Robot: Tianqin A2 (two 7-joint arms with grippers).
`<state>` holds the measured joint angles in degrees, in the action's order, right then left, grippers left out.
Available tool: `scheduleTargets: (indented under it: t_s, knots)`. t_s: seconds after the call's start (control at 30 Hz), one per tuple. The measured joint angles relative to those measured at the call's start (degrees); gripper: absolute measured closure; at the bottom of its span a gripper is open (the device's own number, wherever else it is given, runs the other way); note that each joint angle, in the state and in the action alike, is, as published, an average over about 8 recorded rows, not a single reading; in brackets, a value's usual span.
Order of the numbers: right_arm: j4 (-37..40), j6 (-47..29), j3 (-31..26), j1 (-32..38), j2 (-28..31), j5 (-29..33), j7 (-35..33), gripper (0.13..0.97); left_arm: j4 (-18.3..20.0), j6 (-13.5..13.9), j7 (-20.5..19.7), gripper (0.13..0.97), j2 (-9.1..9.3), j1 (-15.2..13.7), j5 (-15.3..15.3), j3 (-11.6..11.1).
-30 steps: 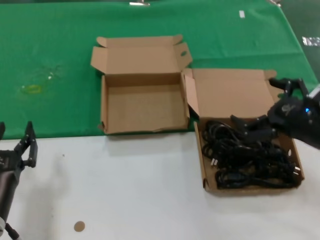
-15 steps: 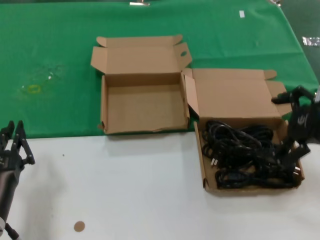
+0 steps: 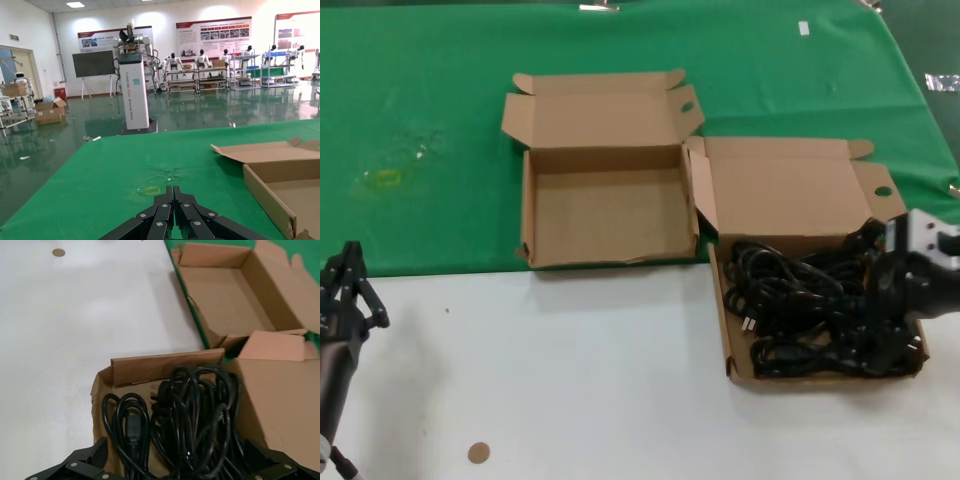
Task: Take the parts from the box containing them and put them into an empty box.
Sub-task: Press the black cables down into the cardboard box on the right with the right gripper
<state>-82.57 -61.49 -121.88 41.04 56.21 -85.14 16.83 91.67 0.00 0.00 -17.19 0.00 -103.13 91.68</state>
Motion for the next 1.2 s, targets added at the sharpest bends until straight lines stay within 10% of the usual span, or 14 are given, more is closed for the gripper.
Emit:
scheduleTargets:
  t_s: [0.63,1.2]
  knots:
    - [6.11,-3.01,1.06,1.94,-7.33,7.60,-2.82,0.259,0.00,0.00,0.00,0.945,0.00,0.00,0.01,0.00]
    - [7.63,-4.10,2.87,2.23,-8.57,9.79,-4.00,0.573,0.00,0.00,-0.01,0.945,0.00,0.00,0.01,0.00]
